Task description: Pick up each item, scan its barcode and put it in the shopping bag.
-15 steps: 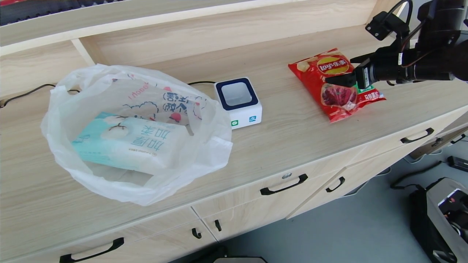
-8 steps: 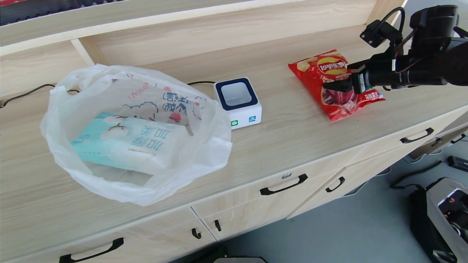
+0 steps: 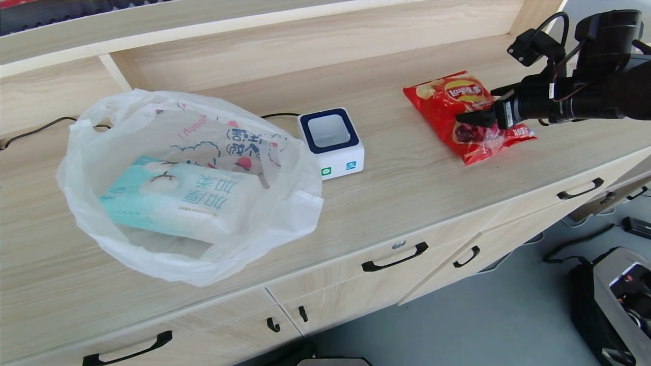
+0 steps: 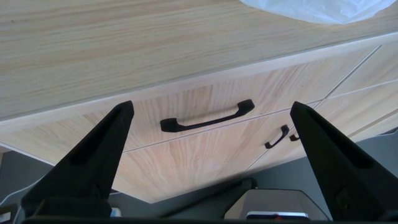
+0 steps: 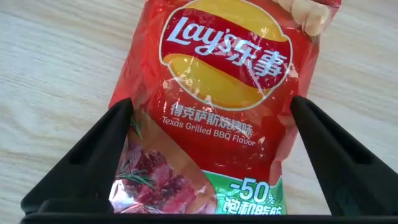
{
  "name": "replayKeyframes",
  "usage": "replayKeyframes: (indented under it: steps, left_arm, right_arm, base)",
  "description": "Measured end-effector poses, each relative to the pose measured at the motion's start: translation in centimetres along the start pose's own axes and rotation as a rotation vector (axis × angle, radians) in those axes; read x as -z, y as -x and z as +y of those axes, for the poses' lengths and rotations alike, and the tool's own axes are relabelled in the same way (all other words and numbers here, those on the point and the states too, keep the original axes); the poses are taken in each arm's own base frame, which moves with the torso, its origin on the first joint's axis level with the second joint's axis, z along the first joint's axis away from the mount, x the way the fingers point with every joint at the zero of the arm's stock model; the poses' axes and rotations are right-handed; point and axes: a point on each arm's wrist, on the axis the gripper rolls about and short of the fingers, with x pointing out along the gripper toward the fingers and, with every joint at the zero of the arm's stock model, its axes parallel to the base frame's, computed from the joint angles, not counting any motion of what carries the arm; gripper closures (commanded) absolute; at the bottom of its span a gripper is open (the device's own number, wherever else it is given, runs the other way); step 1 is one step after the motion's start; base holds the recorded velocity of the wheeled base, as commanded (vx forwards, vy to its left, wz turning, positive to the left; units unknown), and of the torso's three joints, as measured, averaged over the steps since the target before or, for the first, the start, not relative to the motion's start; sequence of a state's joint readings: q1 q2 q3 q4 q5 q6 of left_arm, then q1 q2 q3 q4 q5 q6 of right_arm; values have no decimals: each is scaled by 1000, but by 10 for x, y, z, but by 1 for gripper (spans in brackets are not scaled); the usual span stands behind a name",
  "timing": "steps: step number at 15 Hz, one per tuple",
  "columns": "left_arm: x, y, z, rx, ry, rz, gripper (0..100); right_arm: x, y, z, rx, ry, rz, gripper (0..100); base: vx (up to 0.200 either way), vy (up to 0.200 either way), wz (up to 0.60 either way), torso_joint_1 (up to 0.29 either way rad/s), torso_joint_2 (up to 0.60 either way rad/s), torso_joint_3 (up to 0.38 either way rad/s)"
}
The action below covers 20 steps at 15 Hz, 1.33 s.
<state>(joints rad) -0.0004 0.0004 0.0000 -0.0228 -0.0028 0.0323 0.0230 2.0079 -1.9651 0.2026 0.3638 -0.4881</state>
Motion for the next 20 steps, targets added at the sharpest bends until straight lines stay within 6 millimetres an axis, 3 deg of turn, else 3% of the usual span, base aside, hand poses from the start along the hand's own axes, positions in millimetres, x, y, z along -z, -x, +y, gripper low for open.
replayKeyframes:
  steps: [5,13,14,20]
  left_arm:
    - [0,0,0,0,0,0,0]
    - [0,0,0,0,0,0,0]
    - [0,0,0,0,0,0,0]
    - [0,0,0,0,0,0,0]
  right_arm:
    - [6,2,-1,54,-9,50,0]
    - [19,-19,0,71,-59,17,0]
    - [19,-19,0,69,-59,16,100]
    - [16,-12,4,45,-60,2,100]
  base:
    - [0,0,0,0,0,0]
    - [0,0,0,0,0,0]
    - [0,0,0,0,0,0]
    - [0,0,0,0,0,0]
